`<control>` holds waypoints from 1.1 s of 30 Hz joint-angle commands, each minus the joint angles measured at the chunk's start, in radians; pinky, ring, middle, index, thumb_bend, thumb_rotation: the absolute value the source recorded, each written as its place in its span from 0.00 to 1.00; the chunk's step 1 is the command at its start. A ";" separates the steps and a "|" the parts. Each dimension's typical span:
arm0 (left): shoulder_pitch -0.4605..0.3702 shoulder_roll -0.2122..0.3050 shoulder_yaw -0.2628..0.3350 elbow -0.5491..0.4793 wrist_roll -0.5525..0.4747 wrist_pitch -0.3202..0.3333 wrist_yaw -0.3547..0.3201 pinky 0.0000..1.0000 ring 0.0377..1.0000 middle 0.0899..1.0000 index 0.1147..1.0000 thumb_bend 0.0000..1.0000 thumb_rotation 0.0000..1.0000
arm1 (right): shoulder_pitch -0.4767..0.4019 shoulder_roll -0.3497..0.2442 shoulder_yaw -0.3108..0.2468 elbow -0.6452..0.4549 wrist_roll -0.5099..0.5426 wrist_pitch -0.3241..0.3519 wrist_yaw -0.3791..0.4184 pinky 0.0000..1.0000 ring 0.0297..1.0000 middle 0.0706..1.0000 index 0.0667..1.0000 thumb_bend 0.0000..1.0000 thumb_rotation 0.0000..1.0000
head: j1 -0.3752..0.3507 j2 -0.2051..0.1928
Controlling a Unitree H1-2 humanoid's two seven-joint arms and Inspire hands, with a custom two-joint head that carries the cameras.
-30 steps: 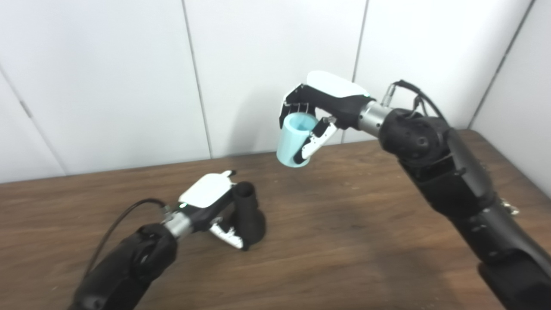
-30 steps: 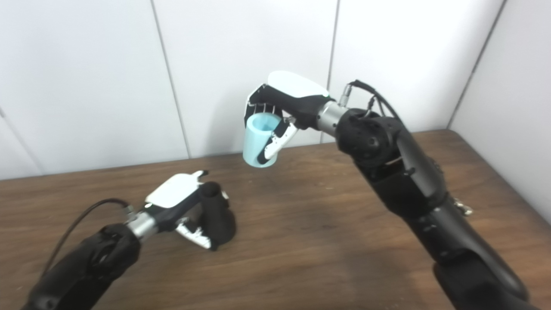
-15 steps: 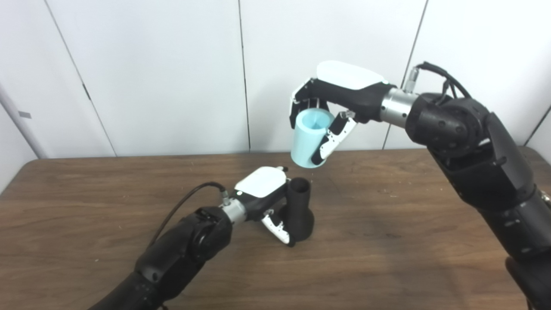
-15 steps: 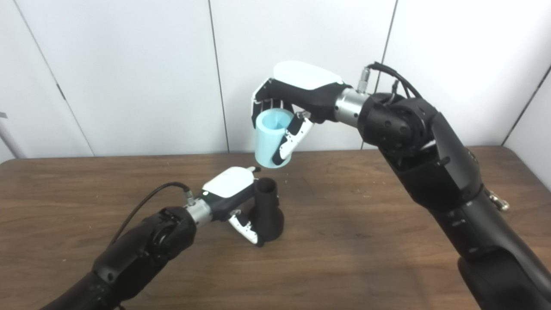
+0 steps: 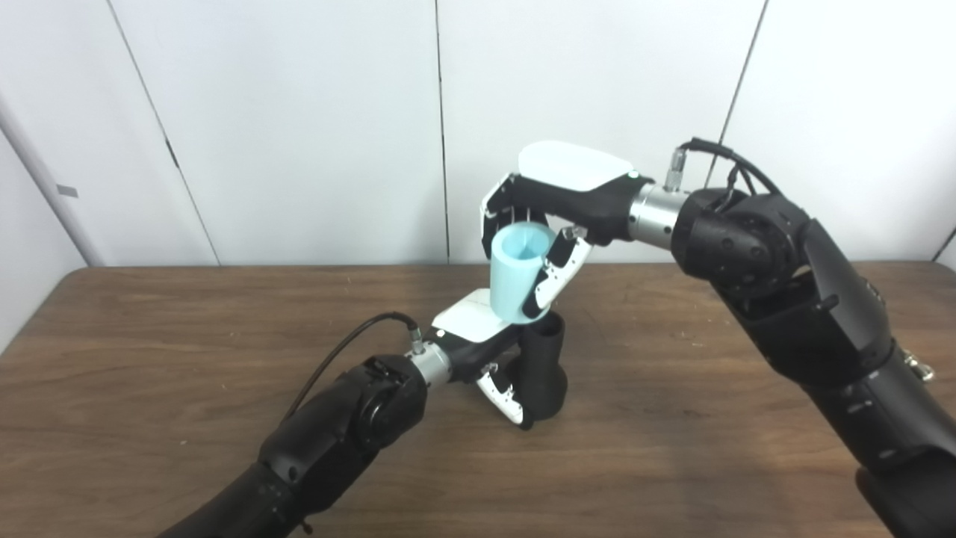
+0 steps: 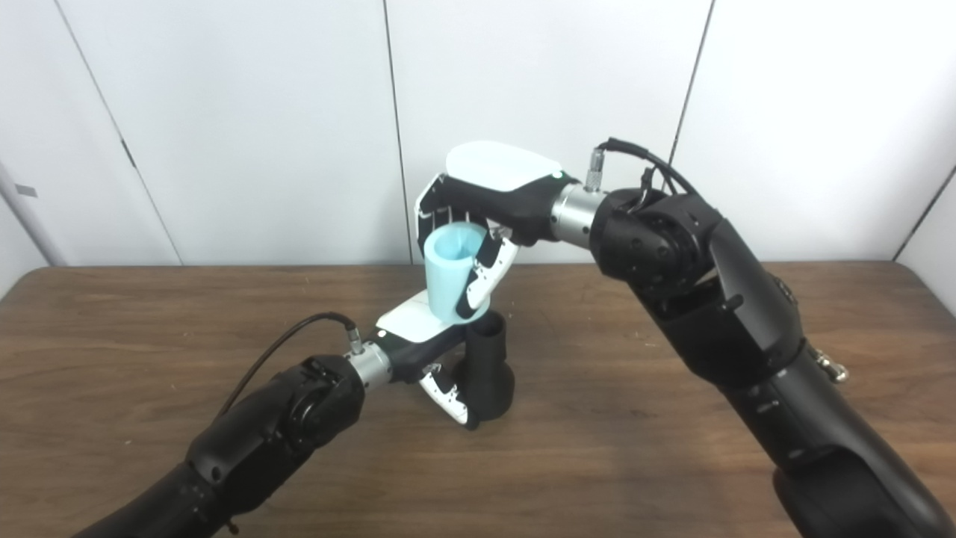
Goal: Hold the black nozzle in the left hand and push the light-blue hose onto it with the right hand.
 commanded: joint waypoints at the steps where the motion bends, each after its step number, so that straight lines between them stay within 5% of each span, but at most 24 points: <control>1: 0.064 0.010 -0.067 0.042 0.087 0.036 -0.107 1.00 0.63 0.43 0.42 0.53 0.00 | -0.039 -0.002 -0.020 -0.013 -0.003 -0.010 -0.016 0.39 0.45 0.45 0.43 0.50 0.00 | 0.001 0.001; 33: 0.076 0.042 -0.057 0.010 0.065 0.026 -0.123 1.00 0.63 0.43 0.42 0.53 0.00 | 0.021 -0.035 -0.023 -0.028 -0.061 0.005 0.023 0.41 0.45 0.43 0.43 0.50 0.00 | -0.034 0.034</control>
